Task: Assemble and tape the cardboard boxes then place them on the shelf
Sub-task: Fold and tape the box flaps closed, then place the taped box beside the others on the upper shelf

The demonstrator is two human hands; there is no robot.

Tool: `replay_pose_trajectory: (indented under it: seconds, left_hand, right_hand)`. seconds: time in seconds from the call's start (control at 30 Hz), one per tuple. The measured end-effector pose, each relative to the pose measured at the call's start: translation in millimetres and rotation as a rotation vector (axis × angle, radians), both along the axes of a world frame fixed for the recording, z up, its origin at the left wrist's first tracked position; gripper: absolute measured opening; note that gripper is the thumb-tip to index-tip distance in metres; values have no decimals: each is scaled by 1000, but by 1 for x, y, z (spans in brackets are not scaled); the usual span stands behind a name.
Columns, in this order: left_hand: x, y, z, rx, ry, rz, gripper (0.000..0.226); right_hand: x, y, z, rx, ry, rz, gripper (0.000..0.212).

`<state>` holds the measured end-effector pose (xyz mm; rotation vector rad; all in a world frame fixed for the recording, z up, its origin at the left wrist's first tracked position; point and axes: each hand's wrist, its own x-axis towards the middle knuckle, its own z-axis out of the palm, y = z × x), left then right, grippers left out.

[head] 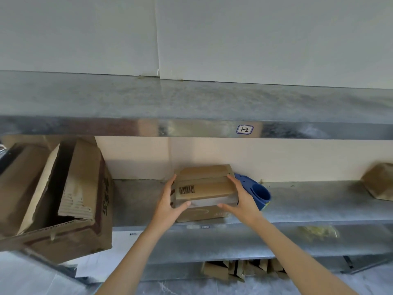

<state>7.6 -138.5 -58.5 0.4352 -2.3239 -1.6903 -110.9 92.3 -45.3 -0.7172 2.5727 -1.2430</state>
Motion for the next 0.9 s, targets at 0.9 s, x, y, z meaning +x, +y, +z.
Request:
replay_pose_trajectory:
  seconds: [0.9]
  left_hand:
    - [-106,110,110,-228,351,-137,71]
  right_hand:
    - [-44,118,113,-38,274,-345,100]
